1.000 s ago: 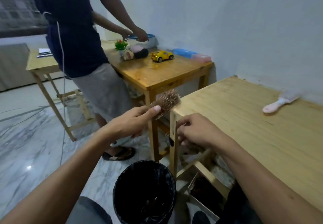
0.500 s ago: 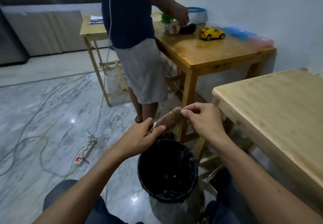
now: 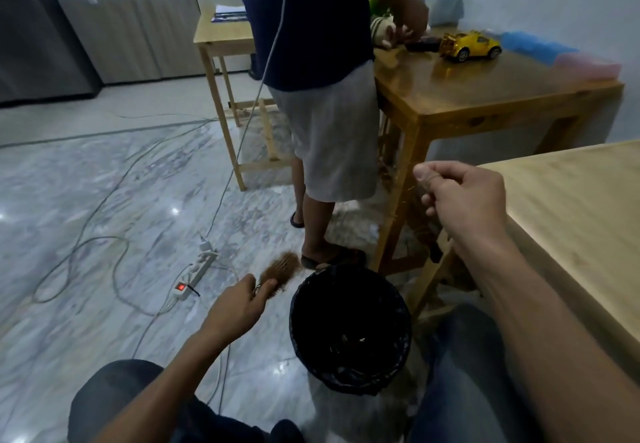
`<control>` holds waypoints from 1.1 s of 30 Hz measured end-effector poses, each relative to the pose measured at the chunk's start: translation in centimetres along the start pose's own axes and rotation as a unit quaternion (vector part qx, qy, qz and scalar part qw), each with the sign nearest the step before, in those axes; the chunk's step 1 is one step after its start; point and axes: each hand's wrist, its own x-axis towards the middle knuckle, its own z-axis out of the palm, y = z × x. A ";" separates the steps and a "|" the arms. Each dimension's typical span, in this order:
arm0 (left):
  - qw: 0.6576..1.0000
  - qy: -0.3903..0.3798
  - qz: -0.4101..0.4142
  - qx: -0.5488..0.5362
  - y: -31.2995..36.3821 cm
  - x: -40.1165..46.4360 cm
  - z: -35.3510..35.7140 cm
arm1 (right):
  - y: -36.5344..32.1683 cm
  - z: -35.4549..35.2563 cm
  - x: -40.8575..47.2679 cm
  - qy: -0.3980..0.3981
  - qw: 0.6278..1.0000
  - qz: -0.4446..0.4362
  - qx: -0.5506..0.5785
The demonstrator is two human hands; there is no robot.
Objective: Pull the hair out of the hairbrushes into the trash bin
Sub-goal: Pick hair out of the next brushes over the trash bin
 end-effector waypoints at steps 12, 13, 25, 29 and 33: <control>0.991 0.023 0.057 -0.121 5.5 0.2 0.5 | 11.9 4.4 0.6 -0.173 0.957 0.122 -0.196; 0.990 0.019 0.059 -0.127 5.6 0.2 0.6 | 12.1 4.4 0.6 -0.179 0.955 0.122 -0.202; 0.976 -0.025 0.050 -0.211 7.0 -0.6 1.0 | 9.7 4.2 0.3 -0.222 0.949 0.160 -0.155; 0.973 -0.034 0.071 -0.216 7.8 -1.0 1.0 | 8.9 5.3 -0.2 -0.254 0.946 0.201 -0.012; 0.977 -0.030 0.098 -0.185 8.2 -1.2 1.0 | 8.9 5.8 -0.3 -0.231 0.960 0.159 -0.023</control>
